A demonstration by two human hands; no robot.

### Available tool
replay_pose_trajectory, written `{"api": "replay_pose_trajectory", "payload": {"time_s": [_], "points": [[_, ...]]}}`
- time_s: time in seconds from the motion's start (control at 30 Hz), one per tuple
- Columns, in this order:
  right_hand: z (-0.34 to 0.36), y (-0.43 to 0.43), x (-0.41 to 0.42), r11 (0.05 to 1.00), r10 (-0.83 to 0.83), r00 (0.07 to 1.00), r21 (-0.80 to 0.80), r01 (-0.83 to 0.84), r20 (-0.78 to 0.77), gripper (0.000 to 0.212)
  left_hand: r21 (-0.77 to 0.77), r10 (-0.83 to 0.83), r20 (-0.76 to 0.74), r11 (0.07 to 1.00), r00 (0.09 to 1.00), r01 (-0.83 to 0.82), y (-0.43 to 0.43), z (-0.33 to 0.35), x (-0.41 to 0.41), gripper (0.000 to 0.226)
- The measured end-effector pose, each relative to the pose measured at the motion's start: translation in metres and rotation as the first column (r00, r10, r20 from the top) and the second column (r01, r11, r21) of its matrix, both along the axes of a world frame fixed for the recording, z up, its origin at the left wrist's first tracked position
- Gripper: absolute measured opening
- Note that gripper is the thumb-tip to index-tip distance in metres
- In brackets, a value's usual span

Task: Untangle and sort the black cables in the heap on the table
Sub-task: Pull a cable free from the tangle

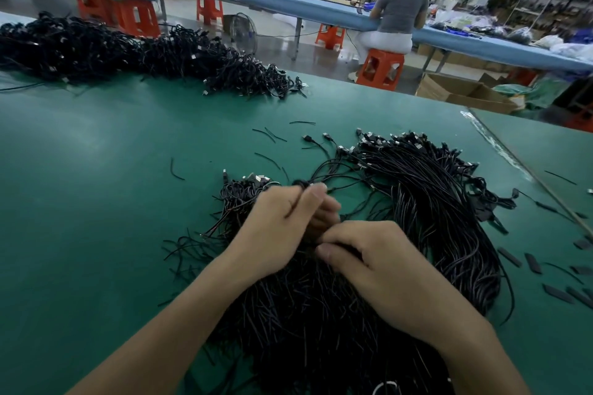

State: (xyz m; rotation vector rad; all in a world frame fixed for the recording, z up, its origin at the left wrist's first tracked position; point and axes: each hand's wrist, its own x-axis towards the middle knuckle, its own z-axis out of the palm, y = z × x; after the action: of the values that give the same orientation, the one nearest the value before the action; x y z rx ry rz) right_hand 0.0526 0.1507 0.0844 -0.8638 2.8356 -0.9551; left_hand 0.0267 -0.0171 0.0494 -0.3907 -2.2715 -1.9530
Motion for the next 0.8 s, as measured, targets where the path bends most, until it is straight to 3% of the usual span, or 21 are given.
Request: {"api": "replay_pose_trajectory", "payload": {"time_s": [0.07,0.13,0.2,0.27,0.37,0.43,0.5,0.57,0.7,0.73,0.8], "points": [[0.004,0.005,-0.004,0.998,-0.057,0.996,-0.042,0.055,-0.066,0.014,-0.132,-0.118,0.118,0.982,0.986,0.133,0.001,0.002,0.004,0.053],[0.007,0.011,-0.006,0.98,-0.121,0.987,-0.169,0.102,-0.107,0.013,-0.11,-0.236,0.287,0.955,0.929,0.276,0.001,0.005,0.007,0.059],[0.009,0.015,-0.009,0.935,-0.169,0.981,-0.332,0.127,-0.1,0.013,-0.076,-0.316,0.353,0.928,0.881,0.363,-0.002,0.008,0.01,0.063],[0.009,0.016,-0.012,0.885,-0.132,0.991,-0.451,0.117,-0.001,0.017,0.082,-0.443,0.38,0.89,0.812,0.448,-0.007,0.011,0.011,0.06],[0.004,0.015,-0.016,0.804,0.084,0.979,-0.594,0.044,0.185,0.017,0.321,-0.603,0.369,0.797,0.707,0.512,-0.012,0.016,0.008,0.054],[0.001,0.012,-0.016,0.789,0.164,0.958,-0.614,0.017,0.238,0.018,0.426,-0.666,0.365,0.741,0.65,0.519,-0.014,0.016,0.006,0.054],[0.0,0.01,-0.017,0.827,0.139,0.966,-0.563,0.008,0.218,0.016,0.485,-0.692,0.373,0.713,0.618,0.506,-0.014,0.016,0.006,0.053],[-0.001,0.01,-0.019,0.874,0.057,0.984,-0.486,0.034,0.172,0.013,0.434,-0.619,0.396,0.777,0.678,0.456,-0.011,0.015,0.007,0.054],[-0.005,0.007,-0.02,0.932,-0.095,0.995,-0.35,0.09,0.003,0.017,0.091,-0.239,0.338,0.971,0.911,0.221,0.001,0.009,0.005,0.056],[-0.006,0.004,-0.019,0.93,-0.117,0.993,-0.355,0.097,-0.035,0.019,0.099,-0.198,0.336,0.98,0.921,0.175,0.003,0.008,0.005,0.054],[-0.008,-0.001,-0.017,0.913,-0.133,0.989,-0.397,0.095,-0.071,0.02,0.291,-0.266,0.438,0.946,0.859,0.145,0.008,0.009,0.005,0.04]]}}
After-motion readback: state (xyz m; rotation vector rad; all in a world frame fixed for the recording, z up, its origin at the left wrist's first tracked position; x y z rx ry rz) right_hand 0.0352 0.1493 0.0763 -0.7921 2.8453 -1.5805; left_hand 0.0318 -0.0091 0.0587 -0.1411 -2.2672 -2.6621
